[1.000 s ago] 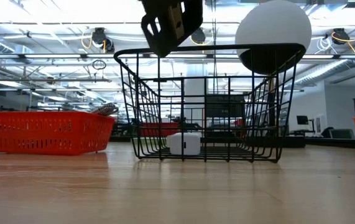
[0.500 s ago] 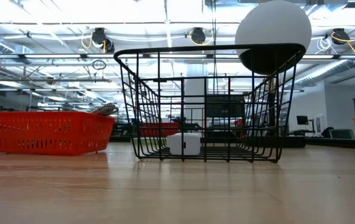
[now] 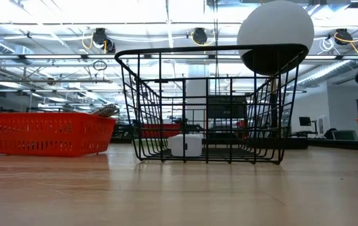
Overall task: Pick and place items into bin
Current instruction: Put the bottom card reader box into the orange basket
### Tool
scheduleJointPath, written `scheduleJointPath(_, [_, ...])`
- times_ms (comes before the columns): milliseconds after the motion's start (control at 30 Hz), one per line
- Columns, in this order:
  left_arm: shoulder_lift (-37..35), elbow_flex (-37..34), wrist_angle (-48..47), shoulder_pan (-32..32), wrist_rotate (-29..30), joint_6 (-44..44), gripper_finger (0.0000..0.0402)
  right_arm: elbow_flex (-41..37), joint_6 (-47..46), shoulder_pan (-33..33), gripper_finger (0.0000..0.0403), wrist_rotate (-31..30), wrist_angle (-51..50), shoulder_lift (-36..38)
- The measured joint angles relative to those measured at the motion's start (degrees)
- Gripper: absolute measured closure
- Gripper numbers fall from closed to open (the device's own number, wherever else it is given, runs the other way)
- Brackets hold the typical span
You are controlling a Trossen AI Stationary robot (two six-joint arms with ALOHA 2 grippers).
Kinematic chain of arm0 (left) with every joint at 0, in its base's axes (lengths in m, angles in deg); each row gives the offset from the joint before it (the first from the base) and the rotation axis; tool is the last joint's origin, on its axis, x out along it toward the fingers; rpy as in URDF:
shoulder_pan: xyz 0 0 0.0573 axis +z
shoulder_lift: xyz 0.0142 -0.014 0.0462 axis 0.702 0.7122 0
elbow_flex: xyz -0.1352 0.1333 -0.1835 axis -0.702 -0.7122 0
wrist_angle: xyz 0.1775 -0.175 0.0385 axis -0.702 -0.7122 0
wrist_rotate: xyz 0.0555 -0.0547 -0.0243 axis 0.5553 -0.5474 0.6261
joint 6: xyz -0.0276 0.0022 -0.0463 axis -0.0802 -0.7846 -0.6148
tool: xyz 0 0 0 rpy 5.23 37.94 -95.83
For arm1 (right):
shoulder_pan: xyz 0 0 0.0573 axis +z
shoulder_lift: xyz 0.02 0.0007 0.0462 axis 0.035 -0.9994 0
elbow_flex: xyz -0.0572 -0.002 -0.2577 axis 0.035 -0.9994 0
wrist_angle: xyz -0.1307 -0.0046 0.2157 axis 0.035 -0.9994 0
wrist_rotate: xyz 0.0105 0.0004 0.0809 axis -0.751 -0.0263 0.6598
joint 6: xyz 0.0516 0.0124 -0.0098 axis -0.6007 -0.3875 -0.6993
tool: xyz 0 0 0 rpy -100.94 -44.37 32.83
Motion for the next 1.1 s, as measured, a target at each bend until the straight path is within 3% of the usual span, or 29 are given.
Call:
scheduleJointPath(233, [-10.71,-17.41,19.02,-0.33,-0.42,5.28,0.0361,0.3,-0.38,-2.69,0.0197,4.8,-5.83,0.79])
scheduleJointPath(467, [-19.24,-29.42,29.97,-0.04,-0.43,5.74,0.0379,5.07,2.91,-6.33,0.0197,8.53,-14.22,0.79])
scheduleJointPath(633, [-20.61,-31.83,32.06,-0.06,-0.48,6.58,0.0393,6.29,2.06,-6.93,0.0197,10.61,-21.2,0.46])
scheduleJointPath(900, [-20.76,-31.84,32.65,-0.06,-0.58,8.8,0.0386,6.46,3.65,-6.98,0.0203,11.55,-19.65,-3.58])
scheduleJointPath(1100, [-20.76,-31.84,32.68,-0.45,-0.67,8.8,0.0361,6.58,2.53,-7.04,0.0266,11.61,-19.59,-7.86])
